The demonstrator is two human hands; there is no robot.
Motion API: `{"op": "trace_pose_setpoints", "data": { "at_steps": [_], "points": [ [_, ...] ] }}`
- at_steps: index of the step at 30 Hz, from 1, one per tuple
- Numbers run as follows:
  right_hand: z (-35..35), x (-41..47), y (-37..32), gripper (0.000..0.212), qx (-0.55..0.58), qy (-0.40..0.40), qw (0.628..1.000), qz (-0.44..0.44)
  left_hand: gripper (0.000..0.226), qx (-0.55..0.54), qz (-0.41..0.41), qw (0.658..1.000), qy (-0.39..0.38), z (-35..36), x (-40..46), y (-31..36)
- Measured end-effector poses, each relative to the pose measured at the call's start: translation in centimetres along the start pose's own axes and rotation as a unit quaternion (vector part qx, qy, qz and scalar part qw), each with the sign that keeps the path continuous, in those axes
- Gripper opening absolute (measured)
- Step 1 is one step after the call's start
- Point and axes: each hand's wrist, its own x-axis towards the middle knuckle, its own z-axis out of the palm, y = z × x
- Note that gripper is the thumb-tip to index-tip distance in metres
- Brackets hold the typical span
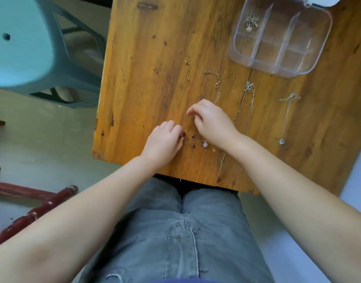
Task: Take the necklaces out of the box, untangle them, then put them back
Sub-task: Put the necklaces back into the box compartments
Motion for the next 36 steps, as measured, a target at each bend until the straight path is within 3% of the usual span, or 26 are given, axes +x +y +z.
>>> {"op": "trace_pose_setpoints", "data": {
  "at_steps": [7, 10, 12, 15, 20, 23, 28, 31, 35, 36],
  "points": [
    [2.4, -1.0, -0.6, 0.031, -0.028, -0.062, 0.995, -0.07, 0.009, -0.117, -0.043, 0.992, 0.037, -2.4, 0.8, -0.4],
    [1.7, -0.9, -1.0, 0.014, 0.082, -0.039, 0.996, -0.018, 0.002, -0.185, -0.085, 0.973, 0.113, -4.5, 1.9, 0.8],
    [-0.4, -0.7, -0.7, 0.013, 0.201, 0.047, 0.978, 0.041, 0.001, -0.234, -0.125, 0.951, 0.161, -6.2, 3.0, 1.5],
    [-5.2, -0.6, 0.7, 0.021, 0.359, 0.148, 0.914, 0.12, 0.003, -0.308, -0.168, 0.916, 0.196, -8.2, 5.8, 2.5],
    [-13.3, -0.1, 3.9, 0.021, 0.654, 0.215, 0.711, 0.145, 0.008, -0.322, -0.106, 0.922, 0.186, -8.6, 12.9, 6.6],
    [-16.7, 1.7, 5.8, 0.018, 0.69, 0.267, 0.659, 0.133, 0.01, -0.3, -0.043, 0.937, 0.173, -7.9, 18.2, 9.8],
    [-19.0, 5.8, 7.9, 0.018, 0.764, 0.253, 0.583, 0.109, 0.008, -0.258, -0.02, 0.953, 0.155, -5.9, 25.6, 13.1],
    [-18.5, 7.1, 8.4, 0.015, 0.722, 0.251, 0.625, 0.155, 0.004, -0.212, -0.047, 0.969, 0.115, -4.9, 26.7, 12.5],
    [-17.1, 5.7, 9.6, 0.016, 0.506, 0.271, 0.792, 0.205, 0.019, -0.168, 0.0, 0.979, 0.116, -5.4, 24.7, 11.3],
    [-16.7, 4.7, 9.7, 0.016, 0.454, 0.285, 0.819, 0.205, 0.019, -0.169, 0.031, 0.977, 0.124, -5.4, 23.4, 11.1]
  ]
}}
